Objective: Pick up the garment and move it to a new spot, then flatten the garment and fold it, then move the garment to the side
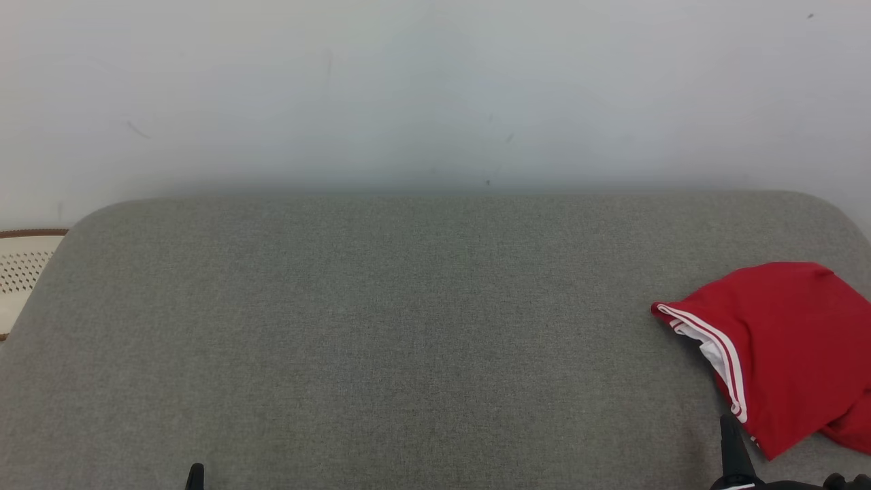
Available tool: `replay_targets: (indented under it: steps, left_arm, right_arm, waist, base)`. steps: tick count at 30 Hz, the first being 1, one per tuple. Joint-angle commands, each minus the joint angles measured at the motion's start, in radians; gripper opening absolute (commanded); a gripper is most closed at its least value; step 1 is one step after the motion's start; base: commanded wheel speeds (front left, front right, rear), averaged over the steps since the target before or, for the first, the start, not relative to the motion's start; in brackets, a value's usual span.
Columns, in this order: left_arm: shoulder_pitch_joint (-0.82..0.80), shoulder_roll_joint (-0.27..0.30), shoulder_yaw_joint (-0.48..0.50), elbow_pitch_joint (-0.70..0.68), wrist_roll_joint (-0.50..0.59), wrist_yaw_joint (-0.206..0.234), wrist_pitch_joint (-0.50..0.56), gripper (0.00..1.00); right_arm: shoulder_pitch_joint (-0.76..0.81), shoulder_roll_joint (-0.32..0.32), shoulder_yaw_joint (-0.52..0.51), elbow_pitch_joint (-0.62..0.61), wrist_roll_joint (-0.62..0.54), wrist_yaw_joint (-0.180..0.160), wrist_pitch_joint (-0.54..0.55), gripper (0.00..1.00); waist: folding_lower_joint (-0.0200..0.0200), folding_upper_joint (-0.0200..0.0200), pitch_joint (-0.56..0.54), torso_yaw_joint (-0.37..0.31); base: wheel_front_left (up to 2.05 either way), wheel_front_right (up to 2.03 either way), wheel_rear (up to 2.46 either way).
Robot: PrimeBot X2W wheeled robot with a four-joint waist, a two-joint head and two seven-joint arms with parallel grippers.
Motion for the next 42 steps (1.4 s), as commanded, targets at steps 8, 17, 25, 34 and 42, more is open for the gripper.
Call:
replay_targets:
  steps: [8, 17, 25, 34, 42]
  left_arm:
    - [0.009, 0.005, 0.014, -0.025, -0.109, -0.012, 0.029, 0.0]
    - [0.013, 0.005, 0.023, -0.038, -0.203, -0.02, 0.056, 0.0]
    - [0.017, 0.006, 0.03, -0.049, -0.282, -0.028, 0.078, 0.0]
    - [0.015, 0.006, 0.037, -0.061, -0.365, -0.034, 0.099, 0.0]
    - [0.019, 0.006, 0.043, -0.069, -0.433, -0.039, 0.118, 0.0]
  right_arm:
    - [0.009, 0.004, -0.018, -0.038, 0.11, 0.0, 0.022, 0.0]
    - [0.017, 0.007, -0.032, -0.062, 0.207, 0.0, 0.044, 0.0]
    - [0.027, 0.009, -0.043, -0.081, 0.288, 0.0, 0.061, 0.0]
    - [0.038, 0.012, -0.055, -0.1, 0.371, 0.0, 0.079, 0.0]
    - [0.042, 0.014, -0.065, -0.118, 0.44, 0.0, 0.093, 0.0]
  waist:
    - [-0.0001, 0.0, 0.006, 0.002]
    - [-0.0001, 0.0, 0.013, 0.003]
    - [-0.0001, 0.0, 0.019, 0.005]
    - [-0.0001, 0.0, 0.026, 0.007]
    - [-0.0001, 0.0, 0.032, 0.008]
  base:
    - [0.0, 0.0, 0.0]
    - [0.0, 0.0, 0.0]
    - [0.0, 0.0, 0.0]
    - [0.0, 0.0, 0.0]
    - [0.0, 0.0, 0.0]
